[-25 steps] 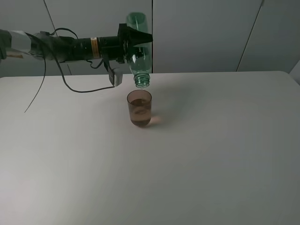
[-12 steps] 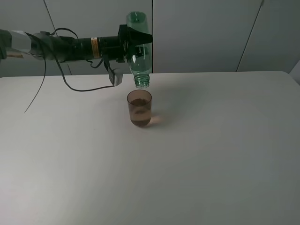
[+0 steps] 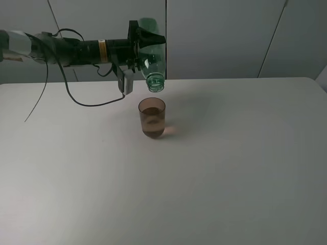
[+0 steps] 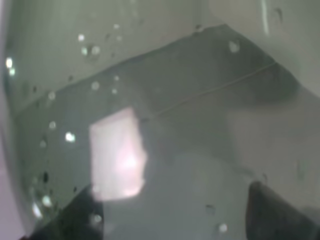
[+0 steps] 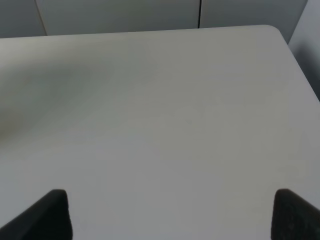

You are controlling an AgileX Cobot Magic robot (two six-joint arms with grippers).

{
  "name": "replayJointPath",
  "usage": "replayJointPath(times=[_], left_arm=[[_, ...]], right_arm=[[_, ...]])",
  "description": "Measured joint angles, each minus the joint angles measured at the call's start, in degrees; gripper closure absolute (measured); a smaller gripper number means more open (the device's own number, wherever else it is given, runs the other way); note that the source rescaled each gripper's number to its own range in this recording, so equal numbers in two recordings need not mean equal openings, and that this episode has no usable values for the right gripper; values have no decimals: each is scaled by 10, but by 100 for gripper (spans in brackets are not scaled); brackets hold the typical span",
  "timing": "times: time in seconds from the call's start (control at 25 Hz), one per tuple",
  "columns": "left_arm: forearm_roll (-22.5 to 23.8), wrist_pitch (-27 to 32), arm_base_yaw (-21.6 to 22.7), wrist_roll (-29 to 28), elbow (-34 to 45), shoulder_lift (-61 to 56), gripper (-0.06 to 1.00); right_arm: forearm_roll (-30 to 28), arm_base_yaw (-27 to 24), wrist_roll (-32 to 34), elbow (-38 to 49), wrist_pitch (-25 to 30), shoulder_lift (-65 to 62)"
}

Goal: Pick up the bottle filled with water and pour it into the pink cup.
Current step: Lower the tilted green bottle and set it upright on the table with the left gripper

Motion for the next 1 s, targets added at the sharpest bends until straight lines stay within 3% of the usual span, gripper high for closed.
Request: replayJointPath(times=[0.12, 0.2, 0.32, 0.4, 0.52, 0.6, 0.68, 0.8, 1.0], left_arm=[[1, 15, 0, -128, 22, -19, 94], [1, 28, 2, -255, 35, -31, 94], [0, 62, 11, -508, 57, -46, 94], [-9, 81, 19, -636, 80, -59, 94], [-46, 96, 31, -766, 122, -80, 94], [-95, 121, 36, -805, 162, -99, 94], [-184, 152, 39, -803, 207, -123, 94], [-322, 179, 44, -754, 289, -162, 94], [-477, 179, 58, -665, 430, -224, 94]], right_arm=[[0, 0, 0, 0, 0, 0], [0, 0, 0, 0, 0, 0], [0, 0, 0, 0, 0, 0], [0, 0, 0, 0, 0, 0], [0, 0, 0, 0, 0, 0], [0, 0, 0, 0, 0, 0], [0, 0, 0, 0, 0, 0], [0, 0, 0, 0, 0, 0], [0, 0, 0, 0, 0, 0]])
